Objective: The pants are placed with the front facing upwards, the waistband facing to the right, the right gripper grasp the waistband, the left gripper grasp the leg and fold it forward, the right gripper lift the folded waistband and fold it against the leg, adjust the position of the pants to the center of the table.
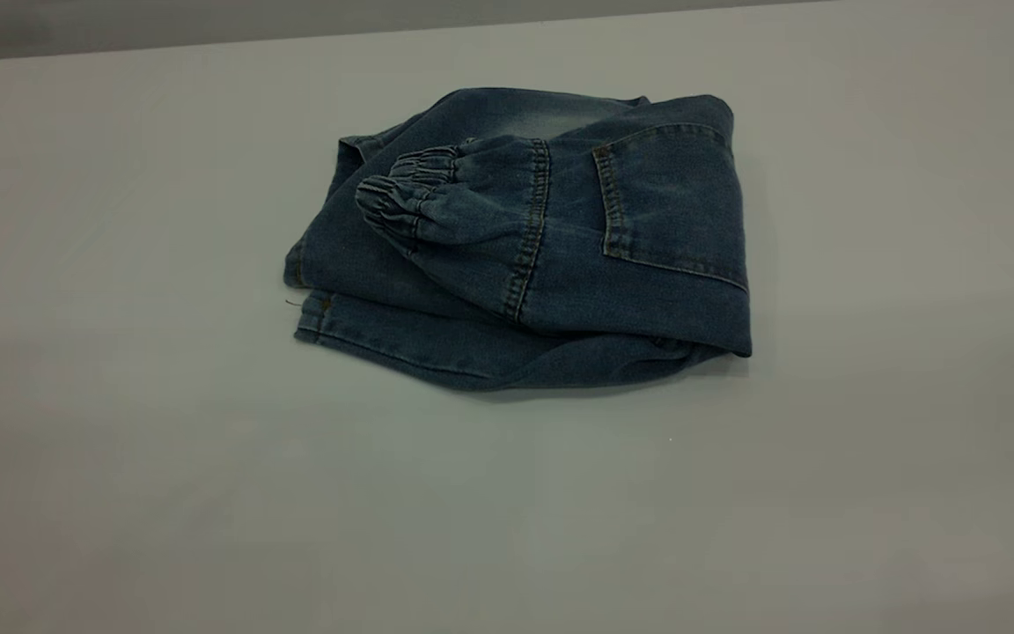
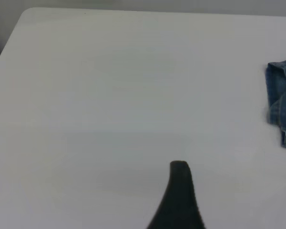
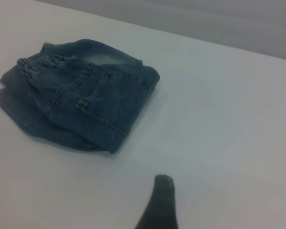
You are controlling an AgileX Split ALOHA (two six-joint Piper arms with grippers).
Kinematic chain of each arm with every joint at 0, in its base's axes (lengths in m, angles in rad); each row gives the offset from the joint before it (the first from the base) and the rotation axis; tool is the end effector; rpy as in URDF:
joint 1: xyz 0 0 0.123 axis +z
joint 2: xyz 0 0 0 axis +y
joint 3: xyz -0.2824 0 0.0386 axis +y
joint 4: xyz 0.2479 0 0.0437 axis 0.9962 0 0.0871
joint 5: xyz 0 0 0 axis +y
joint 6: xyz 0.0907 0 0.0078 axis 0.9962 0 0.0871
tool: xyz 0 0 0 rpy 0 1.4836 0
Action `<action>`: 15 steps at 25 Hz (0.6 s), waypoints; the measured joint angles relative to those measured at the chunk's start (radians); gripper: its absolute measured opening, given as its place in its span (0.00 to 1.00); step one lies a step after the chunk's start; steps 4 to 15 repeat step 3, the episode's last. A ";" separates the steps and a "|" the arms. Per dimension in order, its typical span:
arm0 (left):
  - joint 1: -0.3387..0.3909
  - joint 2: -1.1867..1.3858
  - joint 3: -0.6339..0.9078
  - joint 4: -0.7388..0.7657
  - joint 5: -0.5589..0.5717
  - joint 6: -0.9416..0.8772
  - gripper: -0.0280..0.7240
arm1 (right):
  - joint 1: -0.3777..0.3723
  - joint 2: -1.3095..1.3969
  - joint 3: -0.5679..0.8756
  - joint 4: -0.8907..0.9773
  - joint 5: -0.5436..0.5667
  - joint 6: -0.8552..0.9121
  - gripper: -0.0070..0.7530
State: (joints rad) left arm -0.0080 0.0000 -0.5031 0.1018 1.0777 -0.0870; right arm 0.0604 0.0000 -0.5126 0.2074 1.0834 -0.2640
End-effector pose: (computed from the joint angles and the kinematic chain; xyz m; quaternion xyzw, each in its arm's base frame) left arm -0.0061 0.0082 0.2770 -0.0363 0.8550 0.0263 0.5168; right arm -0.0092 0.0160 0.2802 -0.1432 0.8391 0.0505 0.5223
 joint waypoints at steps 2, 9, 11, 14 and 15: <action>0.000 0.000 0.000 0.000 0.000 0.000 0.75 | 0.000 0.000 0.000 0.000 0.000 0.000 0.78; 0.000 0.000 0.000 0.000 0.000 0.000 0.75 | 0.000 0.000 0.000 0.000 0.000 0.000 0.78; 0.000 0.000 0.000 0.000 0.000 0.000 0.75 | 0.000 0.000 0.000 0.000 0.000 0.000 0.78; 0.000 0.000 0.000 0.000 0.000 0.000 0.75 | 0.000 0.000 0.000 0.000 0.000 0.000 0.78; 0.000 0.000 0.000 0.000 0.000 0.000 0.75 | 0.000 0.000 0.000 0.000 0.000 0.000 0.78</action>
